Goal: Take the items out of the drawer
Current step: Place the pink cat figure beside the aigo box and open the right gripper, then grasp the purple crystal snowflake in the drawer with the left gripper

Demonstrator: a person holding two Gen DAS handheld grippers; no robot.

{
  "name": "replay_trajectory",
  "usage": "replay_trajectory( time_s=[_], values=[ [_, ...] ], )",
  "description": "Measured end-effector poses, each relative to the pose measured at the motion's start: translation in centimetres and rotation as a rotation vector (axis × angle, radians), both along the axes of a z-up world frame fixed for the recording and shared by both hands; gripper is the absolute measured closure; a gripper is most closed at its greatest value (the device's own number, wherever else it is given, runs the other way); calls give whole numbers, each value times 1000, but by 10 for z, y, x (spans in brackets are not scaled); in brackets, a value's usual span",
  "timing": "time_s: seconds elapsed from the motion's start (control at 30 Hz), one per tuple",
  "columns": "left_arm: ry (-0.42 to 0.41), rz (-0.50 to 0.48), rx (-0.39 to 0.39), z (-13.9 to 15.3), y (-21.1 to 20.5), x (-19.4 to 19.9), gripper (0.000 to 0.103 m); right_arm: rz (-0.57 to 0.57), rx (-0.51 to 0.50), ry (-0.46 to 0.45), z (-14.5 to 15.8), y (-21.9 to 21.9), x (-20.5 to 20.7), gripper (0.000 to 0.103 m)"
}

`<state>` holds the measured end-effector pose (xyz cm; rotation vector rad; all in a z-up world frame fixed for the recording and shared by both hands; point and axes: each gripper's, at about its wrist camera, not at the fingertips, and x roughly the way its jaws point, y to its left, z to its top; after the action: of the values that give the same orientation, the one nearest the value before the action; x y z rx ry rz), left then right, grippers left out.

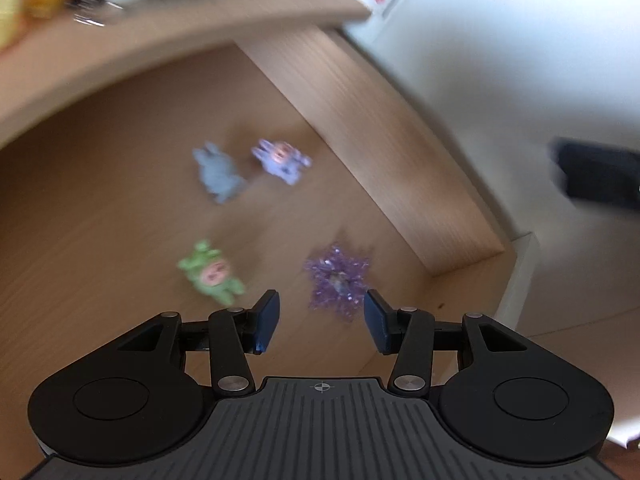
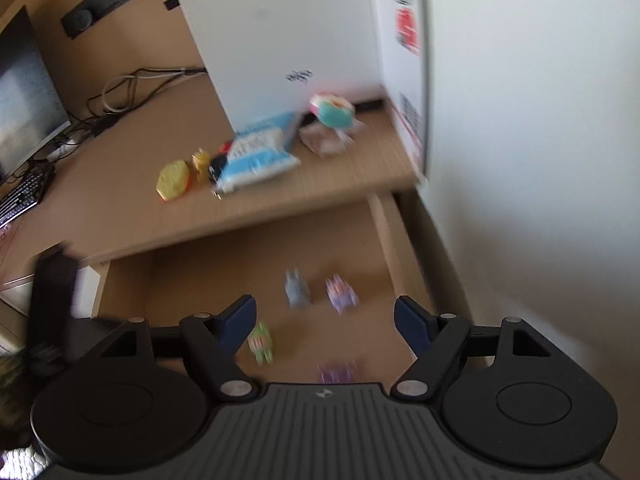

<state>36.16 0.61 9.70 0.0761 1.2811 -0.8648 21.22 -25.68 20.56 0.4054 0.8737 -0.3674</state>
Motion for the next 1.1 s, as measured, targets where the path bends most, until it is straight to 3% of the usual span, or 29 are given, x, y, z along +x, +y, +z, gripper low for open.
replay_trajectory(
  time_s=[0.07, 0.17, 0.4, 0.57, 0.77, 0.9, 1.1],
  values=[
    [-3, 11, 11, -7, -13, 2, 52, -30, -8, 17, -1, 4, -17, 26],
    [-47, -60, 23, -13, -32, -3, 52, -58, -15, 47, -5, 13, -36, 25],
    [-152, -127, 149, -30, -64, -24, 52, -117, 9, 98, -22, 21, -64, 25],
    [-137, -136, 214, -39, -78, -28, 51, -141, 20, 111, -30, 25, -75, 25],
    [-141, -163, 225, -39, -93, -28, 48, -166, 36, 125, -34, 26, -86, 25],
    [-147, -198, 242, -41, -103, -32, 34, -170, 38, 134, -36, 27, -92, 24],
    [-156, -197, 268, -43, -107, -32, 34, -180, 33, 138, -37, 29, -99, 21]
  ],
)
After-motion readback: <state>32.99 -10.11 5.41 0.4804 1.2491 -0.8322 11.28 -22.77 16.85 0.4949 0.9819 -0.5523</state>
